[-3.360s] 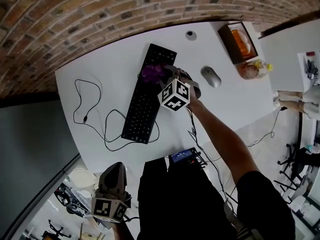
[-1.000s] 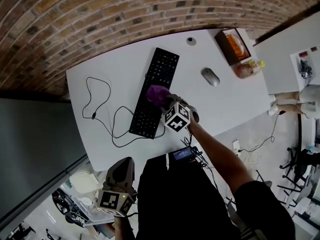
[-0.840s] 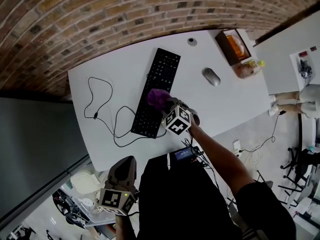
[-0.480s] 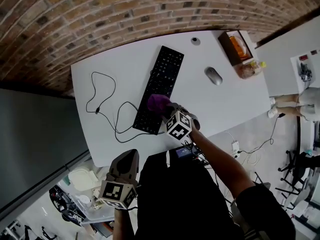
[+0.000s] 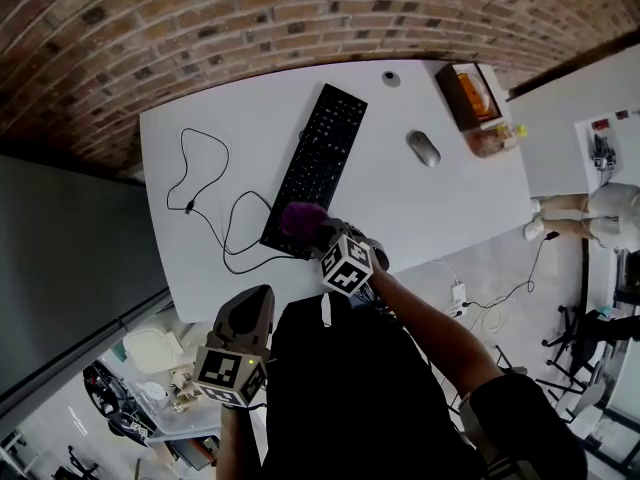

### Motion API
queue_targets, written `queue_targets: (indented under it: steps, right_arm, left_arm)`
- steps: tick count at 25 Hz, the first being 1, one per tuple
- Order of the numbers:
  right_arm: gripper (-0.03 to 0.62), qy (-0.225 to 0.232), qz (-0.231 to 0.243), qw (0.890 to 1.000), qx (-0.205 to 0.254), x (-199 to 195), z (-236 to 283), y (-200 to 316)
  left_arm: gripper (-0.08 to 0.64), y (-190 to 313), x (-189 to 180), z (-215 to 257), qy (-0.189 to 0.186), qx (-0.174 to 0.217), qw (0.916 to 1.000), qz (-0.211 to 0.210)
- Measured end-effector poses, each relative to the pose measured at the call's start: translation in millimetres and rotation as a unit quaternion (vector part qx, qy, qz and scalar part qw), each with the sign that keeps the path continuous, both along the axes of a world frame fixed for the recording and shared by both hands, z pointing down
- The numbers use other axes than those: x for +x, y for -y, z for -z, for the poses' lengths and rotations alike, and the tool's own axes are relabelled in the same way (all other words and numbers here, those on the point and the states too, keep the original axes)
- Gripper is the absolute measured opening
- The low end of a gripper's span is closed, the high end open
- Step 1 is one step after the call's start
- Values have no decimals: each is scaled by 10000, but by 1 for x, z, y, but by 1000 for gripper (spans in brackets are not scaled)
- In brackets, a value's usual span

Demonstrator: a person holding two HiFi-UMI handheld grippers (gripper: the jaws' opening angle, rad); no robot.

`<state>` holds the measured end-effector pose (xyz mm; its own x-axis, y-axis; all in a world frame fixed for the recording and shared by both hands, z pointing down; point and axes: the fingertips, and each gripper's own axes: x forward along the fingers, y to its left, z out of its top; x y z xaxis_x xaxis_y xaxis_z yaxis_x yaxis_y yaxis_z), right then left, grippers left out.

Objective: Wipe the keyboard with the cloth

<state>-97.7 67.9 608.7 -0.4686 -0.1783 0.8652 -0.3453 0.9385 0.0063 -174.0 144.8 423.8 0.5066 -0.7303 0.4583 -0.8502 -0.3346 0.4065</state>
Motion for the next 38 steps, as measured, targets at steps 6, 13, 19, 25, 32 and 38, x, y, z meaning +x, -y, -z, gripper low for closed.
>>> queue_targets:
  steps: [6,13,19,25,32,38]
  right_arm:
    - [106,39,257,9996,-127,-10,2,-25]
    - [106,187,567,9975,-366,-26,10,-52]
    - [106,395,702,9946,-652,-36,16,-63]
    - [106,427,534,9958,-605,-37,18,-46]
    - [106,523,284,9964,-602,-28,16,-20]
    - [106,570,138,9968,-540,-19,14,12]
  left_arm:
    - [14,-1,-1,0,-45,33,10000,11]
    - [14,-2,0,-1,-71,18,10000,-27]
    - [14,-1,4,-10,-9,-106,9999,-43]
    - [14,3,9,-18,61,-334,9994,-115]
    - [14,11,22,-22,117,-515,9984,-215]
    - [14,34,36,-18,124,-519,9977,-411]
